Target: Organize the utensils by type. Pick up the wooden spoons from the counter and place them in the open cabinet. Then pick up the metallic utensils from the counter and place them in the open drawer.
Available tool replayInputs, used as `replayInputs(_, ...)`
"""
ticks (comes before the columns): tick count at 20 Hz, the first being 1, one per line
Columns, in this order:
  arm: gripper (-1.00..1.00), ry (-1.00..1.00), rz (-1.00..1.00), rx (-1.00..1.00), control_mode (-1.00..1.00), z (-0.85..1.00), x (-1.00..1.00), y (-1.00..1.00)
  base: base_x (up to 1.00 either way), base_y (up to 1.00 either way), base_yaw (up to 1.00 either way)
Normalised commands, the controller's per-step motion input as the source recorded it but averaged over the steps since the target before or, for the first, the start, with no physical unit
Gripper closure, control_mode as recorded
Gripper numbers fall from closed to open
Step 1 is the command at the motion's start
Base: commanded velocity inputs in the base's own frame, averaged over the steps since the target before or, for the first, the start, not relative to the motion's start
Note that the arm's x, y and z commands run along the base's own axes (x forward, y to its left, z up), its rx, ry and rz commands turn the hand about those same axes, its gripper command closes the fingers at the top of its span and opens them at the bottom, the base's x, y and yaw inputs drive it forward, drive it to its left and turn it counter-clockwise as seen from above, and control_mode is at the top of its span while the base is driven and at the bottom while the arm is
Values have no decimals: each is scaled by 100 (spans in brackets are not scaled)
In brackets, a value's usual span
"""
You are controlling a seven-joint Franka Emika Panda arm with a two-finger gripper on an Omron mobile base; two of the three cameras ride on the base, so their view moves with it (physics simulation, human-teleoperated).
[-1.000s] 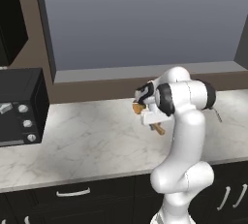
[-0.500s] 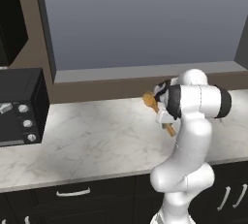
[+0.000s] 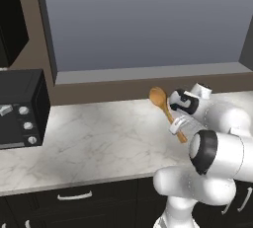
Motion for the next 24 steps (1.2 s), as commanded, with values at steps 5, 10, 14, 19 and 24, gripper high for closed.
replayInputs(5, 100, -7, 24, 11, -100, 100, -27, 2, 0, 0, 0)
replayInputs(10, 100, -16, 8, 24, -100, 100, -40, 0, 0, 0, 0)
replayInputs(14, 100, -4, 2, 28, -100, 100, -39, 0, 0, 0, 0)
replayInputs(19, 100, 28, 10, 8, -100, 100, -49, 4, 0, 0, 0)
replayInputs(24, 100, 42, 11, -4, -100, 87, -62, 15, 0, 0, 0)
